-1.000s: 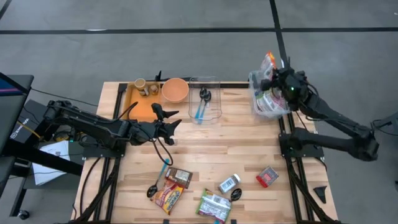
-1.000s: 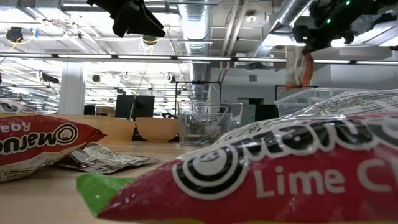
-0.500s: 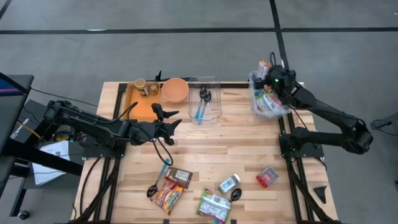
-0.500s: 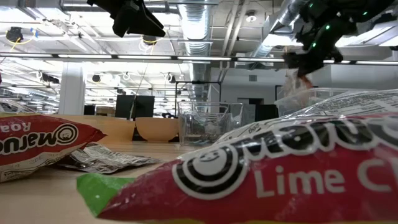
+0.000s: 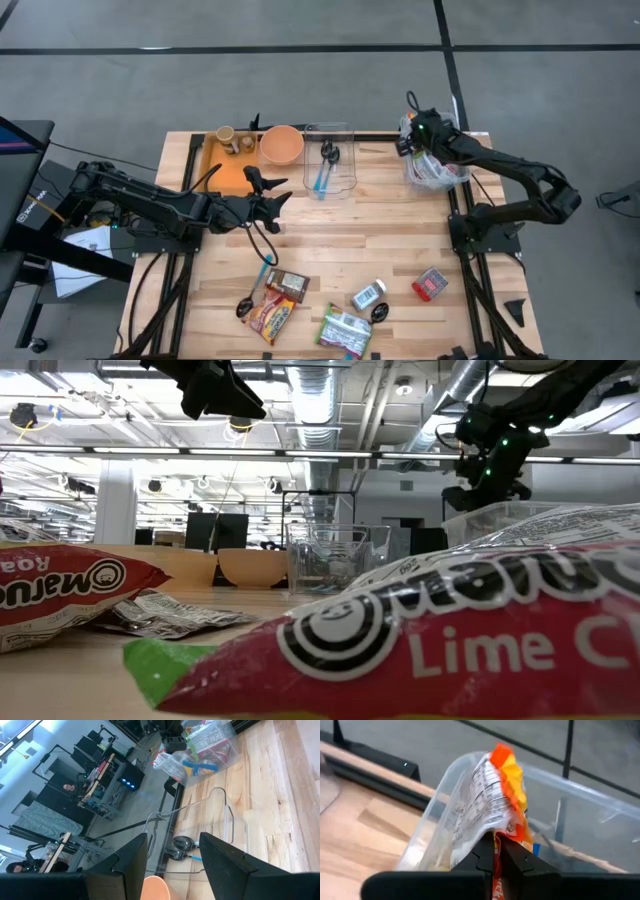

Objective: Pick & Place Food Item
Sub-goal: Put the orange noodle pack into the transparent container

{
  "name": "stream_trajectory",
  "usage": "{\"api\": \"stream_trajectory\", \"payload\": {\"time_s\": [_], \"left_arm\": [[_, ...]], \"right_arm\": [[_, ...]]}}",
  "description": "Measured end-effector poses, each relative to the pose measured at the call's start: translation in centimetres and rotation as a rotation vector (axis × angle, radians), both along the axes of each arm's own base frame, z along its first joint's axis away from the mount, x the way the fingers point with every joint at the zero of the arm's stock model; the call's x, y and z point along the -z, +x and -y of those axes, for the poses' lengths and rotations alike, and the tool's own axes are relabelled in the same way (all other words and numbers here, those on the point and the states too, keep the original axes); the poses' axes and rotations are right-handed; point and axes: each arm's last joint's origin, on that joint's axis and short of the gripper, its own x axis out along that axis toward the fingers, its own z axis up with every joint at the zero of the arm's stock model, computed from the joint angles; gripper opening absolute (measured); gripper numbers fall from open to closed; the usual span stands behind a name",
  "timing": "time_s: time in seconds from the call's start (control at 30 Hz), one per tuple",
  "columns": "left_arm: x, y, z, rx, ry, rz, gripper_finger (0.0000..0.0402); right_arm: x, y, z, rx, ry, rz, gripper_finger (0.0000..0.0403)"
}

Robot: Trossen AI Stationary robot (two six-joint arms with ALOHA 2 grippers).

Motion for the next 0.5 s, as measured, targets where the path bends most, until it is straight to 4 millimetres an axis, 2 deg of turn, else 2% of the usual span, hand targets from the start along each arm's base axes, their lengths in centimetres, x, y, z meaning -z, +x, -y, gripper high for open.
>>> {"api": "stream_trajectory", "payload": {"time_s": [0.23,0.5], "left_arm": [[0.0,0.0,0.0,0.0,0.0,0.0,0.0172],[0.0,0.0,0.0,0.0,0.0,0.0,0.0172]], "right_arm": [[-0.3,-0.5,-0.1,-0.008,0.021,0.009,0.0016],[-2.1,-0.5,-1.5,-0.064,-0.047,0.044,0.0067]]}}
